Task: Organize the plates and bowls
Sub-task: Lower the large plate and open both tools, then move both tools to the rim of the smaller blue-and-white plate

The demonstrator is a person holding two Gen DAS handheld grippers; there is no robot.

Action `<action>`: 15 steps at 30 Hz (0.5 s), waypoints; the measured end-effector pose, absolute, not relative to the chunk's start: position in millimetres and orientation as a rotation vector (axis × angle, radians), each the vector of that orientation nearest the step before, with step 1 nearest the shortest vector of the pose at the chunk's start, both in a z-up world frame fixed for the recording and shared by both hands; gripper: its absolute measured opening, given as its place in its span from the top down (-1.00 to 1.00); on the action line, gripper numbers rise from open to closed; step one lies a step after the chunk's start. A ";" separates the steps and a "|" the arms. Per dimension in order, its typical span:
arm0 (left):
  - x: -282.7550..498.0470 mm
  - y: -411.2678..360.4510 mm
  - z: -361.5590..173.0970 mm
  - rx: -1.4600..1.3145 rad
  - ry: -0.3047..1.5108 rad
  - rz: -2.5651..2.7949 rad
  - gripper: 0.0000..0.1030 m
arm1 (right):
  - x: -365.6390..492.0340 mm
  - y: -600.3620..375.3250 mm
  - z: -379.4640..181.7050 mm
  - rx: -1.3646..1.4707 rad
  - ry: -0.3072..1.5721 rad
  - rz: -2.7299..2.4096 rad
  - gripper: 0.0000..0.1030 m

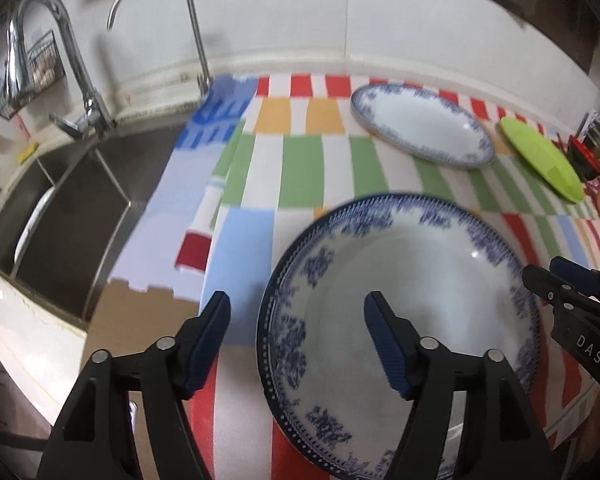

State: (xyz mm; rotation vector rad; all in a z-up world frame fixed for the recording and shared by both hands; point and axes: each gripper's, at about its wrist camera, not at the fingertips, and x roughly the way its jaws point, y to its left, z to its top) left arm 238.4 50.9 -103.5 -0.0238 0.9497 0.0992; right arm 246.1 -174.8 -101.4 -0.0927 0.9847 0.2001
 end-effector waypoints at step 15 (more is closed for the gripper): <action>263.9 40.9 -34.1 0.098 0.710 0.091 -0.74 | 271.8 -189.1 -34.7 -0.113 0.735 0.144 -0.28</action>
